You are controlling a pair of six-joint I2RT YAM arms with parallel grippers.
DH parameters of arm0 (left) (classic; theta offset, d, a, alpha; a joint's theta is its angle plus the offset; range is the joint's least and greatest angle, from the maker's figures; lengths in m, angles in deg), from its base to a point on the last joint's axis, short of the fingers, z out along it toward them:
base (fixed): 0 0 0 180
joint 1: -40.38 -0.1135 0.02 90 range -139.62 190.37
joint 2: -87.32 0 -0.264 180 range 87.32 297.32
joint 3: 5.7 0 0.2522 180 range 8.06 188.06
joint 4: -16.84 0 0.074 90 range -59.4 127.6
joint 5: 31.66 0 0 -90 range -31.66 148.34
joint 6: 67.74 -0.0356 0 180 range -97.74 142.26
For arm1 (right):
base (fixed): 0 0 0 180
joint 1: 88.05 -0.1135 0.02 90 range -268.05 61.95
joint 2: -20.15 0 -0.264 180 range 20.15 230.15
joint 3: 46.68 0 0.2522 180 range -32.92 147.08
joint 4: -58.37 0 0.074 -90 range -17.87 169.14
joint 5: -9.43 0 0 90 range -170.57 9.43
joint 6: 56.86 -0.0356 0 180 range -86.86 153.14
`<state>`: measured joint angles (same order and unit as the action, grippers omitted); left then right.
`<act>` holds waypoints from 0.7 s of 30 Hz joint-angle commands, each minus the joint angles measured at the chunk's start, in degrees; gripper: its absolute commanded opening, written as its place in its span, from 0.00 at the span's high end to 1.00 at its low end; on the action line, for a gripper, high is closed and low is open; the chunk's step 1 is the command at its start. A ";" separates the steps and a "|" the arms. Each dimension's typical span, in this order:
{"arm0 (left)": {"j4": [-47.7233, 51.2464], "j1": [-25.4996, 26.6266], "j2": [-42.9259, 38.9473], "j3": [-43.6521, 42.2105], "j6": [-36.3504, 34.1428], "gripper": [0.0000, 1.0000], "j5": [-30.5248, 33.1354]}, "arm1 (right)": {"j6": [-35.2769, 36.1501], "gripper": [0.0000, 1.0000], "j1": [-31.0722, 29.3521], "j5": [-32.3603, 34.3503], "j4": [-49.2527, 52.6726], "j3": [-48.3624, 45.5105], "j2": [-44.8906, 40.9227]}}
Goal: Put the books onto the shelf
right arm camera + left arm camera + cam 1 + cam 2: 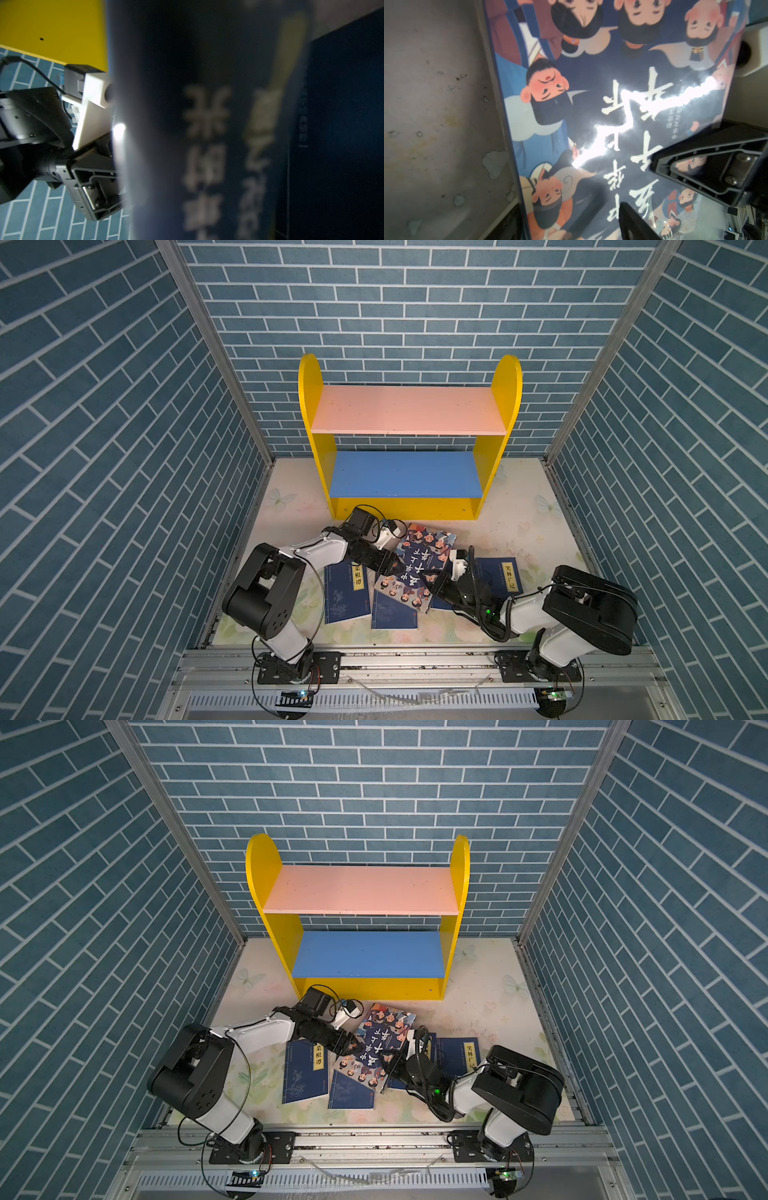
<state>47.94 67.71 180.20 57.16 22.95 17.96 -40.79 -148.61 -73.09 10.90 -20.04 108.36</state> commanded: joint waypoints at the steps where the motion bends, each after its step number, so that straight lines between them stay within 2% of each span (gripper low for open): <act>1: 5.45 1.11 -2.60 3.31 -2.28 0.26 -1.29 | 5.42 0.79 -0.31 -0.27 -4.21 0.62 -3.59; 3: 8.92 0.89 -3.84 5.18 -3.19 0.25 0.23 | 6.07 0.84 -0.35 -0.58 -2.68 0.85 -5.38; 12: 19.86 -1.27 -12.35 11.20 -2.73 0.21 6.59 | 7.92 0.89 -0.34 0.15 5.03 0.57 -14.63; 17: 23.56 -2.06 -17.00 13.21 -0.16 0.09 9.44 | 9.43 0.91 -0.31 -0.37 13.47 1.95 -21.53; 21: 26.17 -2.93 -18.58 15.34 2.45 0.04 10.96 | 10.01 0.93 -0.35 -0.11 19.07 2.27 -27.35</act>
<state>69.89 65.74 162.69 70.69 23.28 26.79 -34.06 -148.76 -73.96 33.98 -20.28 86.08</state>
